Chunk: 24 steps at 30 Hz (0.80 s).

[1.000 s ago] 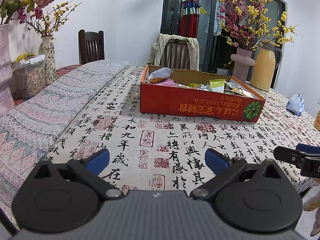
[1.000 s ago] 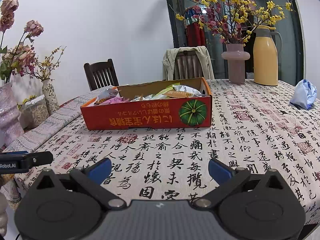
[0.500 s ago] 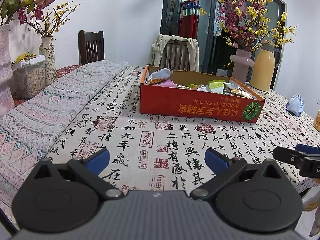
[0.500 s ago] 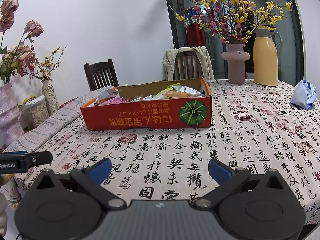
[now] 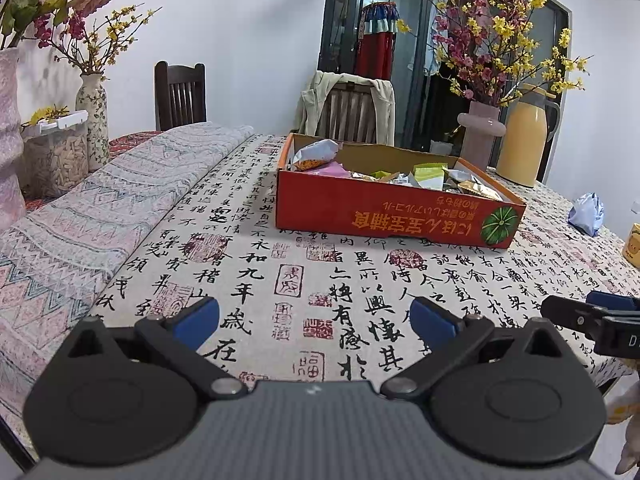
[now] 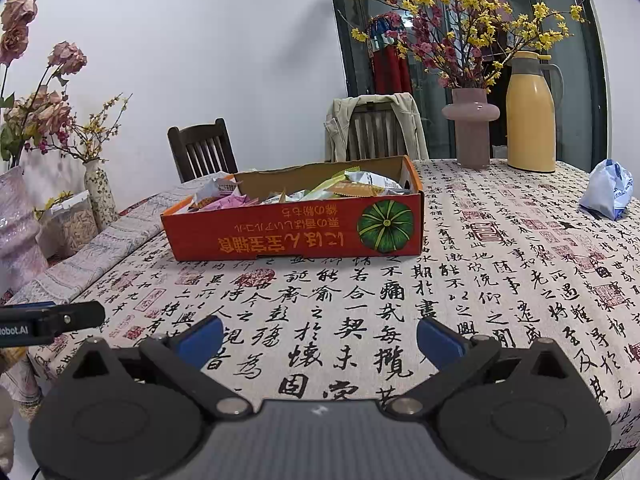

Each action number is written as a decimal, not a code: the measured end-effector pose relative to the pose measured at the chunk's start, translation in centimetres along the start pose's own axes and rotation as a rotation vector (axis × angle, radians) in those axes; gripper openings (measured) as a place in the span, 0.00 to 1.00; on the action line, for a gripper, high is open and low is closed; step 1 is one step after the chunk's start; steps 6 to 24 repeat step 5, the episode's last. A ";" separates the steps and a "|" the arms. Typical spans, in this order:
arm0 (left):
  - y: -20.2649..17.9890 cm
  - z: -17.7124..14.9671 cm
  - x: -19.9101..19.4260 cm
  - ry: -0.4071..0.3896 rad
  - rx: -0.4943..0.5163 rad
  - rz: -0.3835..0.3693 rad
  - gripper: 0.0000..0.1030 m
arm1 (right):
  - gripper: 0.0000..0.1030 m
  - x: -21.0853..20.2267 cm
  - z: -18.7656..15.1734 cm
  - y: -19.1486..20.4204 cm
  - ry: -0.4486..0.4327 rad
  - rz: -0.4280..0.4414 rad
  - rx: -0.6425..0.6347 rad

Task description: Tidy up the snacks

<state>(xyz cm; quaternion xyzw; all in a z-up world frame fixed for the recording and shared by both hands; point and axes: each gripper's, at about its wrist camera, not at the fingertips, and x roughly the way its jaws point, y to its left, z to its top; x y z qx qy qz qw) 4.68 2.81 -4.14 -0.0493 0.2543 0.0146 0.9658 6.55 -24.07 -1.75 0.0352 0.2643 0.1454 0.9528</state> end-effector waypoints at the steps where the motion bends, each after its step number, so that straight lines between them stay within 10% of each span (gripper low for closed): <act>1: 0.0 0.0 0.0 -0.005 0.000 0.001 1.00 | 1.00 0.0 0.0 0.0 0.000 0.000 0.000; 24: 0.2 0.1 -0.1 -0.011 -0.004 0.000 1.00 | 1.00 0.1 0.0 -0.1 0.003 0.001 0.000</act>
